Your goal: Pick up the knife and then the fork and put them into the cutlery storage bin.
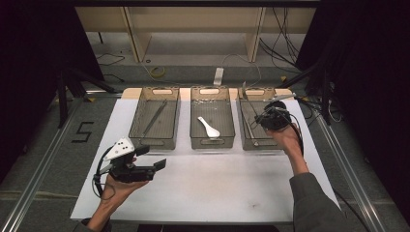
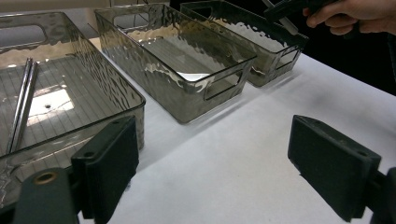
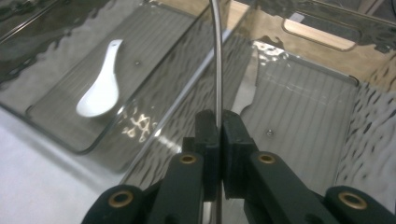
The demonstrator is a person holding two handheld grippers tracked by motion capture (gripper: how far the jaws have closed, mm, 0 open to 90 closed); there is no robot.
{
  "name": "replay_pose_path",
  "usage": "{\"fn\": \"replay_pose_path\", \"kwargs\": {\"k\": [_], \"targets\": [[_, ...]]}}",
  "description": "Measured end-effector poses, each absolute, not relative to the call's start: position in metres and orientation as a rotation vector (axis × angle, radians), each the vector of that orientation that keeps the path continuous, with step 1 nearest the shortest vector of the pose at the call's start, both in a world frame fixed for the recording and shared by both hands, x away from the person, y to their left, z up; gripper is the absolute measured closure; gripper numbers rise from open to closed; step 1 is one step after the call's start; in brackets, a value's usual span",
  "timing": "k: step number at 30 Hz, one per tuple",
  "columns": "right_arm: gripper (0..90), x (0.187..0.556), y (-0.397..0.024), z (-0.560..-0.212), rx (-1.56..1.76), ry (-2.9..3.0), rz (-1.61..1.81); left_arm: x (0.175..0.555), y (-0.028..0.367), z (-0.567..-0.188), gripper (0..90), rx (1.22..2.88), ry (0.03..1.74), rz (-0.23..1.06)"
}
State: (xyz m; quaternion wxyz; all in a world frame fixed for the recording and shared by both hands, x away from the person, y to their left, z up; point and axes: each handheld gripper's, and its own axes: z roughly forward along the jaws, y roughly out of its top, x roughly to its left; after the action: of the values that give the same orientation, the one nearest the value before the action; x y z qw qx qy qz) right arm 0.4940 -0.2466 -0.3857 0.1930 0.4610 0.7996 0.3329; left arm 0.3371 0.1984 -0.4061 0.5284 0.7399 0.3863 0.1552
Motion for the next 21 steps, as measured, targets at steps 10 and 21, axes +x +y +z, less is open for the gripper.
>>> {"fn": "replay_pose_path", "kwargs": {"k": [10, 21], "targets": [[87.5, 0.513, -0.247, -0.397, 1.416, 2.221, 0.861, 0.337, 0.198, -0.407, 16.0, 1.779, 0.913, 0.369], [87.4, 0.52, -0.249, -0.41, 1.522, 2.199, 0.787, 0.335, 0.2, -0.406, 16.0, 1.759, 0.915, 0.371]]}}
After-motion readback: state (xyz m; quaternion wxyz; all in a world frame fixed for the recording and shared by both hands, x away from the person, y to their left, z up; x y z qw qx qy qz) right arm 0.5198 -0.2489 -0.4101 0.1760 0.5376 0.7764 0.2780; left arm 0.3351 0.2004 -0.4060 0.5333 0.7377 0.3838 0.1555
